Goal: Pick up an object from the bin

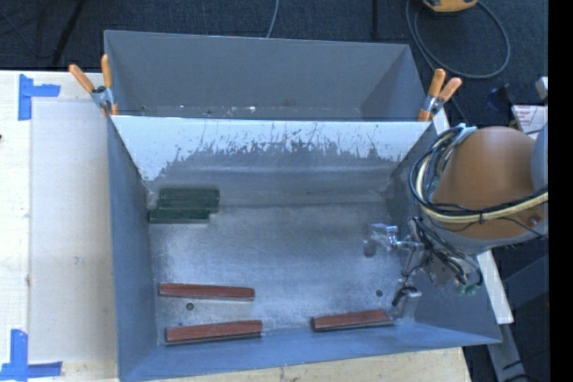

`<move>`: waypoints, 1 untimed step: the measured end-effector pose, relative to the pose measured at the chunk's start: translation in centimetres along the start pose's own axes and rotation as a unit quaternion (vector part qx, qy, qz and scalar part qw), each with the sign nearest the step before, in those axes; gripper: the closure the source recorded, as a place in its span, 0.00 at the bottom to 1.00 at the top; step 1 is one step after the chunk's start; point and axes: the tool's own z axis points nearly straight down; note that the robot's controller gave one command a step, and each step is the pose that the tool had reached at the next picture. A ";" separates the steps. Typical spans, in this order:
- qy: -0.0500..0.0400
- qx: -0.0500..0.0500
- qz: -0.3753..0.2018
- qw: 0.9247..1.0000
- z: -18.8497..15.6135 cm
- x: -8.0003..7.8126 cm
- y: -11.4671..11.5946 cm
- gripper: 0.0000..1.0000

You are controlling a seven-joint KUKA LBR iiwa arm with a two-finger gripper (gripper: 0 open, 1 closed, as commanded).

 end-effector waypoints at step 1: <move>0.002 0.000 -0.013 1.000 1.1 0.8 -1.9 0.00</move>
Offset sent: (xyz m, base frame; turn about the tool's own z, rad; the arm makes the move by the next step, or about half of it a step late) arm -0.0075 -0.0120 -0.0726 0.0000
